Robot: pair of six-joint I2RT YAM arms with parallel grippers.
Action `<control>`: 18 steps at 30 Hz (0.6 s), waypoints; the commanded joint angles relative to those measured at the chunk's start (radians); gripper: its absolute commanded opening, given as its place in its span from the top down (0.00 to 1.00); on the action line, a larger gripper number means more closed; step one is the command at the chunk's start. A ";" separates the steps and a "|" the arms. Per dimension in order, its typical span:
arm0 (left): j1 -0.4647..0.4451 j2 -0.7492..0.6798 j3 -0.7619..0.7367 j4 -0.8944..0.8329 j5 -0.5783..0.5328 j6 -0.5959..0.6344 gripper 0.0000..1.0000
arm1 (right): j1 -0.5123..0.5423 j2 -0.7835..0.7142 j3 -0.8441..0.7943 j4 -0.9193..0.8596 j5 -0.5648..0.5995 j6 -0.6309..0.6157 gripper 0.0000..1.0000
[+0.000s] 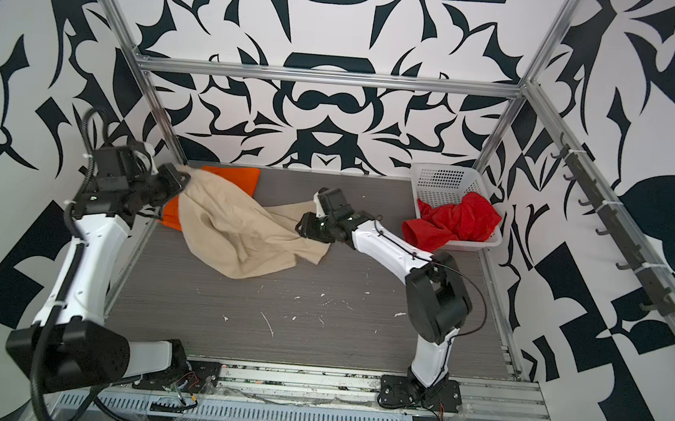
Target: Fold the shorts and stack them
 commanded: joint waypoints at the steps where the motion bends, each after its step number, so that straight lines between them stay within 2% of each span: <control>1: -0.086 -0.013 0.162 -0.074 -0.129 0.175 1.00 | -0.050 -0.059 0.010 -0.022 -0.030 -0.037 0.50; 4: -0.230 0.061 0.257 -0.096 -0.245 0.303 1.00 | -0.112 -0.092 -0.007 -0.016 -0.065 -0.037 0.50; 7: -0.437 0.112 0.265 -0.110 -0.393 0.420 1.00 | -0.176 -0.140 -0.054 -0.009 -0.075 -0.037 0.50; 10: -0.613 0.146 0.188 -0.118 -0.459 0.440 0.99 | -0.236 -0.198 -0.132 -0.014 -0.074 -0.037 0.50; 11: -0.669 0.153 0.145 -0.117 -0.470 0.422 0.96 | -0.254 -0.220 -0.163 -0.021 -0.074 -0.038 0.49; 13: -0.772 0.167 0.062 -0.116 -0.475 0.395 0.83 | -0.279 -0.260 -0.216 -0.047 -0.063 -0.051 0.49; 15: -0.852 0.175 -0.025 -0.117 -0.459 0.333 0.59 | -0.289 -0.304 -0.256 -0.095 -0.034 -0.083 0.49; 18: -0.882 0.148 -0.124 -0.110 -0.401 0.204 0.40 | -0.289 -0.350 -0.296 -0.179 -0.001 -0.126 0.47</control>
